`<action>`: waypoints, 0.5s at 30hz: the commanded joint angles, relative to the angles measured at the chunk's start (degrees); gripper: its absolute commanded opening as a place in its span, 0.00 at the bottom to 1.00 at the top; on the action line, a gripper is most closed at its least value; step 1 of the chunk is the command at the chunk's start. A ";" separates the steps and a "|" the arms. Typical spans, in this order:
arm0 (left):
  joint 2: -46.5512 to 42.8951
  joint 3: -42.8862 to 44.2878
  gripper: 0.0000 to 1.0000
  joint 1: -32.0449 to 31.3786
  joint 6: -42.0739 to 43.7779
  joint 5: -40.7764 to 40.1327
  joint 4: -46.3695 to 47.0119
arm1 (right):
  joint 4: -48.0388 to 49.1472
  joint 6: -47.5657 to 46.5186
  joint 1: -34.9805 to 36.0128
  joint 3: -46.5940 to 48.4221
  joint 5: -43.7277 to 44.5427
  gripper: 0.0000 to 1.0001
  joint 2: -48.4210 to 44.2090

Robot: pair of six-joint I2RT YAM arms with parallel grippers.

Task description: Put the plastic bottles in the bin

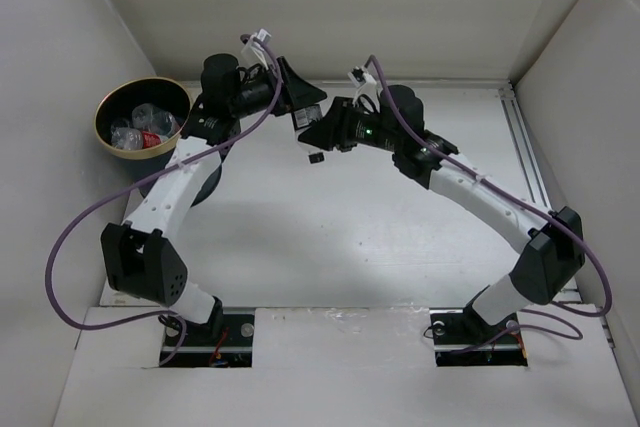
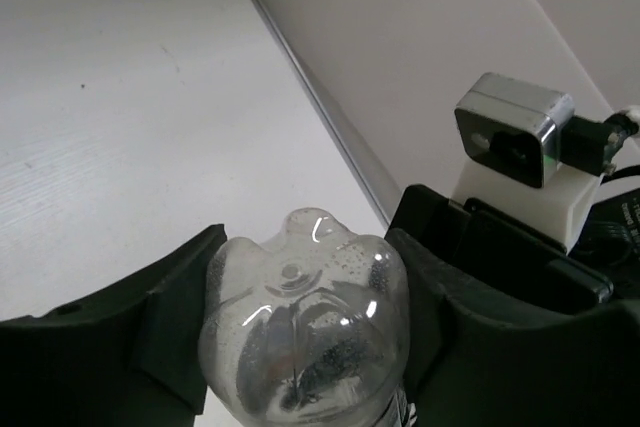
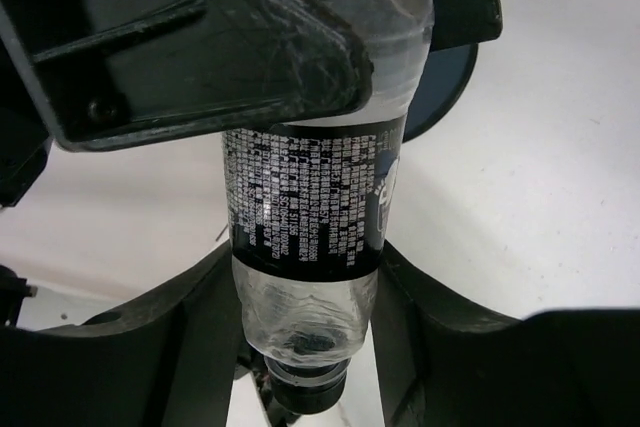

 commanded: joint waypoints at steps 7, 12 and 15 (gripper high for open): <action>2.70 19.44 0.00 2.13 4.57 -7.24 -11.61 | 3.72 0.30 -3.11 -0.77 7.85 1.00 -0.31; 9.98 39.21 0.00 13.89 5.72 -9.12 -23.66 | 0.90 -0.22 -6.29 -7.61 11.37 1.00 -2.33; 13.42 51.18 0.00 21.28 8.95 -14.36 -30.16 | 0.90 -1.53 -7.52 -10.78 11.37 1.00 -3.56</action>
